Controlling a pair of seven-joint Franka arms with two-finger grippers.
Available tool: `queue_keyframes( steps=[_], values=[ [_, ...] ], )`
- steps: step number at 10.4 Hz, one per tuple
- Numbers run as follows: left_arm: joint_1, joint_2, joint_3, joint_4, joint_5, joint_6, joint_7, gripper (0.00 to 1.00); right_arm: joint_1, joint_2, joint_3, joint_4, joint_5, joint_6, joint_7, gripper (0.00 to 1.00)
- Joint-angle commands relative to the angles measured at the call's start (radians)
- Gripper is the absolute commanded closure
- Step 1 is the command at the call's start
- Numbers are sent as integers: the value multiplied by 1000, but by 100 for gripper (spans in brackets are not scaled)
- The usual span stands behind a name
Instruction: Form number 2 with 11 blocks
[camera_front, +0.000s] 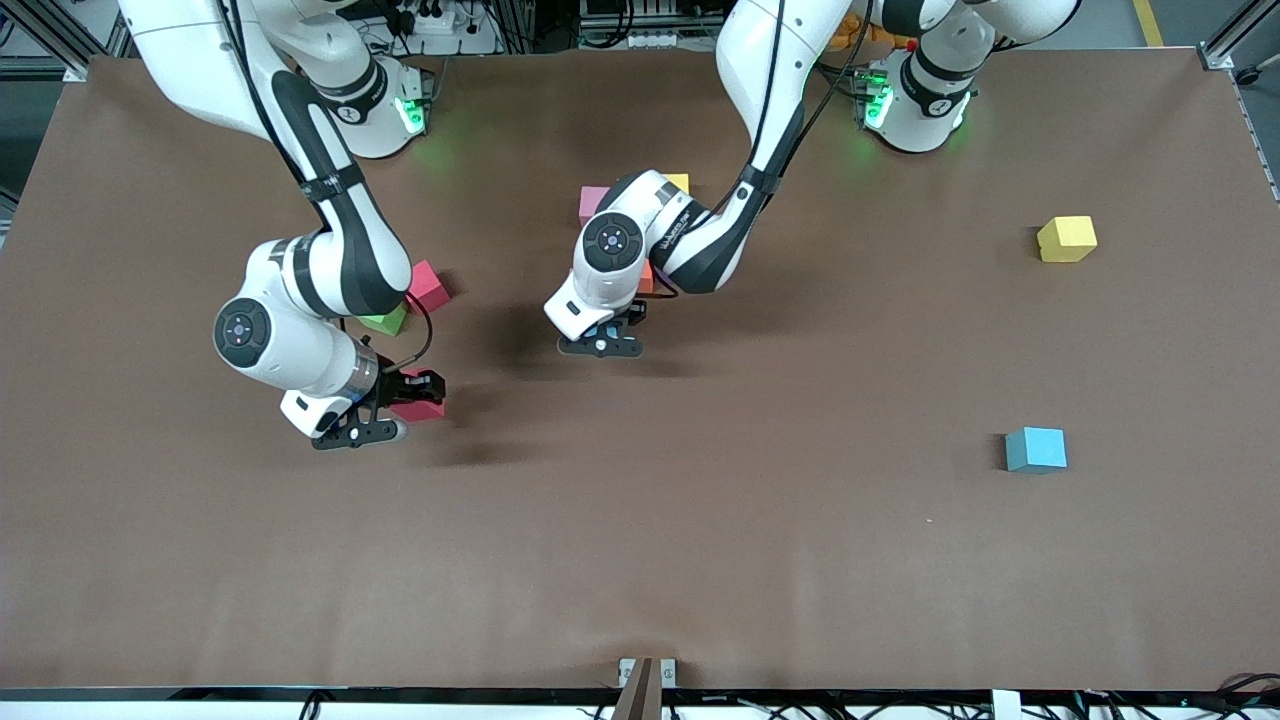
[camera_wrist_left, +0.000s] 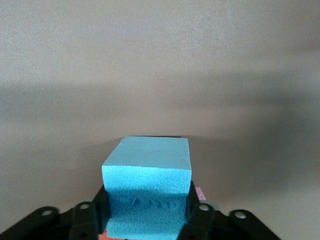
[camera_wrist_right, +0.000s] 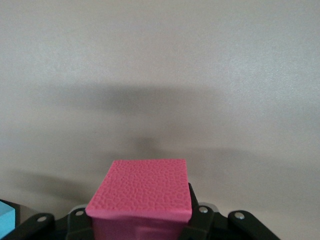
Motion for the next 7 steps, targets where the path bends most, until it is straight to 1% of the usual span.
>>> queue_keyframes(
  steps=[1,7],
  values=[
    [-7,5,9,8,9,-11,-3,0,-10,6,5,14,2,-13,4,84],
    [-6,-1,9,11,7,-11,-3,0,-10,7,5,14,2,-15,2,84]
  ],
)
